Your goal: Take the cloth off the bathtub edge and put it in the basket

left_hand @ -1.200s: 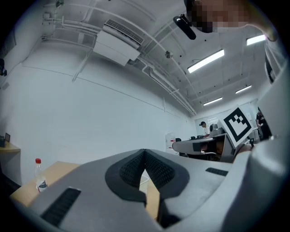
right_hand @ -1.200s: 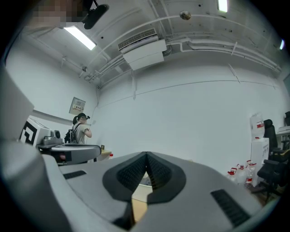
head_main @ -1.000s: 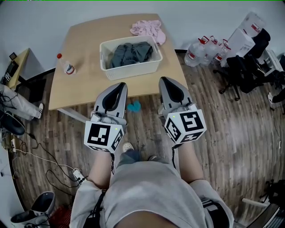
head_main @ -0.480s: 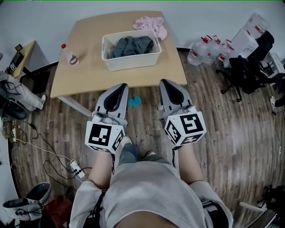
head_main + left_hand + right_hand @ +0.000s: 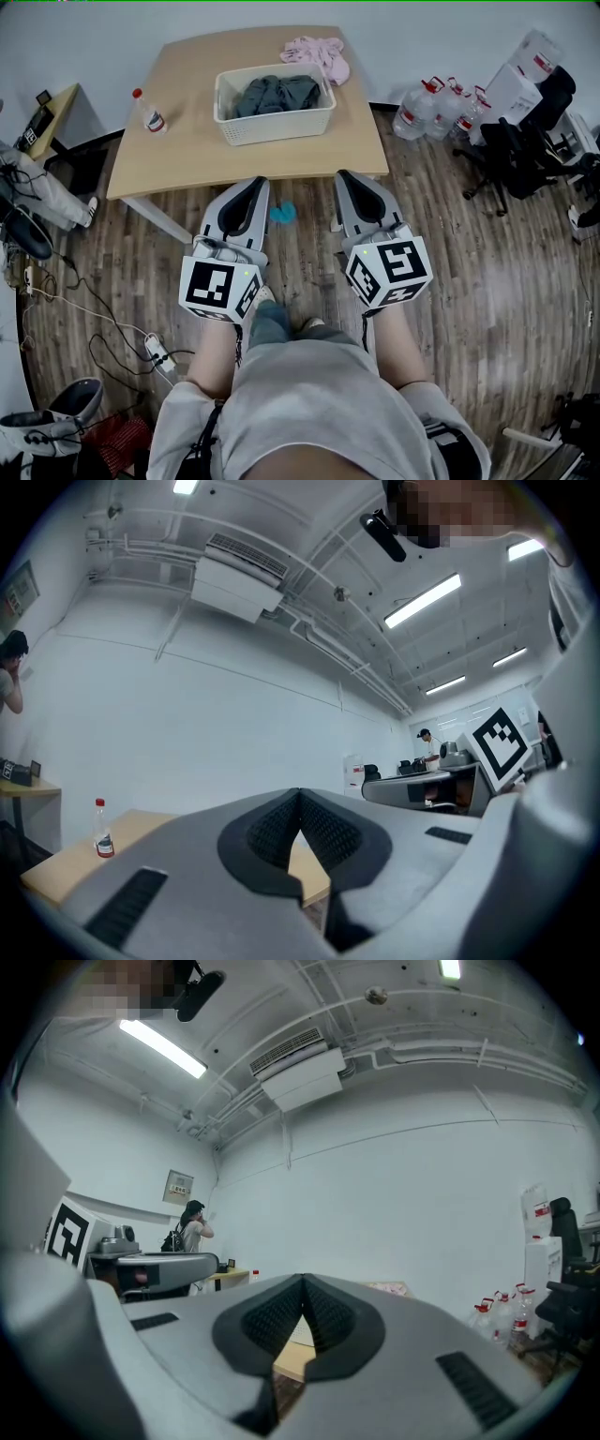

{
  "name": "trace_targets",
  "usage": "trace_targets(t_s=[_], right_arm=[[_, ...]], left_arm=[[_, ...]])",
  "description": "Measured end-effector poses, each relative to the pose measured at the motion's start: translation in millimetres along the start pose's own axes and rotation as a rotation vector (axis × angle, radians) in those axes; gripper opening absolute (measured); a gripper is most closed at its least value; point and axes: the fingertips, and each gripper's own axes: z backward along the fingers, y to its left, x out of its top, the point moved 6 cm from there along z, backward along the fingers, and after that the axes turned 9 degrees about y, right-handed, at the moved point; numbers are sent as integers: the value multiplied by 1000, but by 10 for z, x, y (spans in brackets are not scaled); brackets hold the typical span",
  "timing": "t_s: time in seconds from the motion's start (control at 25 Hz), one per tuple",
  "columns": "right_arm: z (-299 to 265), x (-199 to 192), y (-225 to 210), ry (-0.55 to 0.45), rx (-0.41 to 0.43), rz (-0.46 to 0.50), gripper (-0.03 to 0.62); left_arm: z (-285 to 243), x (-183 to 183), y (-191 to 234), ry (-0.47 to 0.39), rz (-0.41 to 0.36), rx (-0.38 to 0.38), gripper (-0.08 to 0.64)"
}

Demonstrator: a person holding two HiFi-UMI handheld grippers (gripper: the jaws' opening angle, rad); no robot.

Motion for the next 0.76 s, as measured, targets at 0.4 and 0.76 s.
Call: trace_targets(t_s=[0.4,0.76], right_arm=[[53,26,-31,-14,0,2,9],[11,16,-34,-14,16,1,9]], left_arm=[[13,50,-62,-7,-12,10,14],[-6,67,-41,-5,-19,23,14]])
